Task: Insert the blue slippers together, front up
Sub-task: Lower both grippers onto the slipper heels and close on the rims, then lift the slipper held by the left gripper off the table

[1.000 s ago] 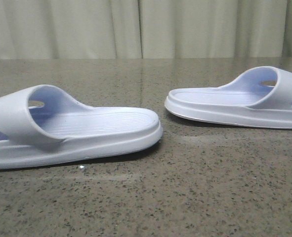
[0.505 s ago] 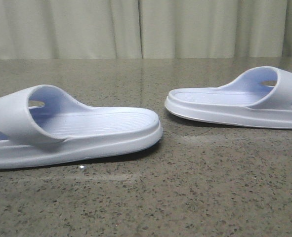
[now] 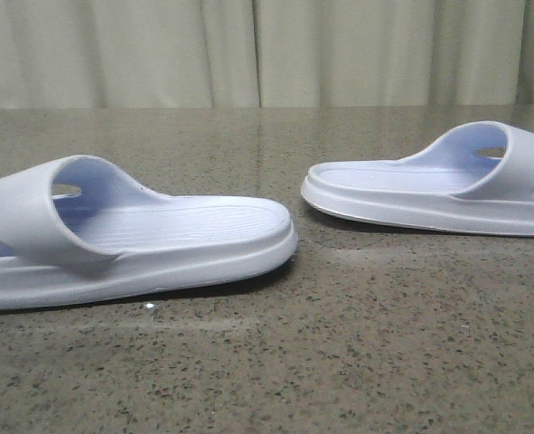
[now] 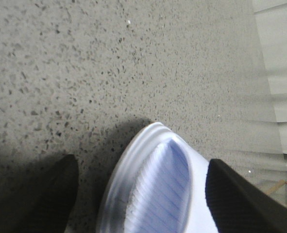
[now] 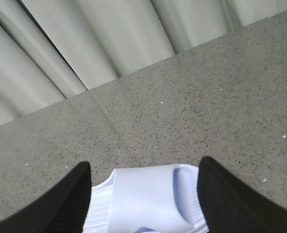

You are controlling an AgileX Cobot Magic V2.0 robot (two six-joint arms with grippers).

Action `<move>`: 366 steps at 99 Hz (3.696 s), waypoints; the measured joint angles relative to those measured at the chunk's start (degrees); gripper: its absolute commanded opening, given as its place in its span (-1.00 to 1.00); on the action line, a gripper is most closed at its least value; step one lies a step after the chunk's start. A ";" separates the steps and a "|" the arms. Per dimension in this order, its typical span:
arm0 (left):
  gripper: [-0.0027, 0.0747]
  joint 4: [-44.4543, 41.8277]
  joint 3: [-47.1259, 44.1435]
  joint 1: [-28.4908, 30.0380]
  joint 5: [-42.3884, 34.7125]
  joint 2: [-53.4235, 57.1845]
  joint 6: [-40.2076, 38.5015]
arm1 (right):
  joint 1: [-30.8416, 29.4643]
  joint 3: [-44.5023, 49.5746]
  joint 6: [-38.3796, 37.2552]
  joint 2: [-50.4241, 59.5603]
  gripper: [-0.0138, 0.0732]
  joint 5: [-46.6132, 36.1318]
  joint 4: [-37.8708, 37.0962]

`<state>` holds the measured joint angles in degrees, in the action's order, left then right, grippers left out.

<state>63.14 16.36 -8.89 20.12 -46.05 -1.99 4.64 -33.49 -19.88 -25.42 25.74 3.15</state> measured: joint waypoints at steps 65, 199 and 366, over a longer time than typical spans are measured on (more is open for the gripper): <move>0.35 3.01 0.00 0.00 2.95 0.00 3.78 | 0.00 0.00 0.00 0.00 0.25 0.00 0.00; -0.89 16.67 1.08 0.00 6.09 -8.31 18.18 | 0.00 0.00 0.00 0.00 0.25 -0.20 0.00; -0.89 32.65 4.31 0.00 7.36 3.96 29.59 | -0.24 0.00 -12.61 -15.71 0.24 -6.32 1.63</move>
<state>95.79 20.67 -8.89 27.48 -42.09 27.61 4.40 -33.49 -32.49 -41.14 19.42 4.77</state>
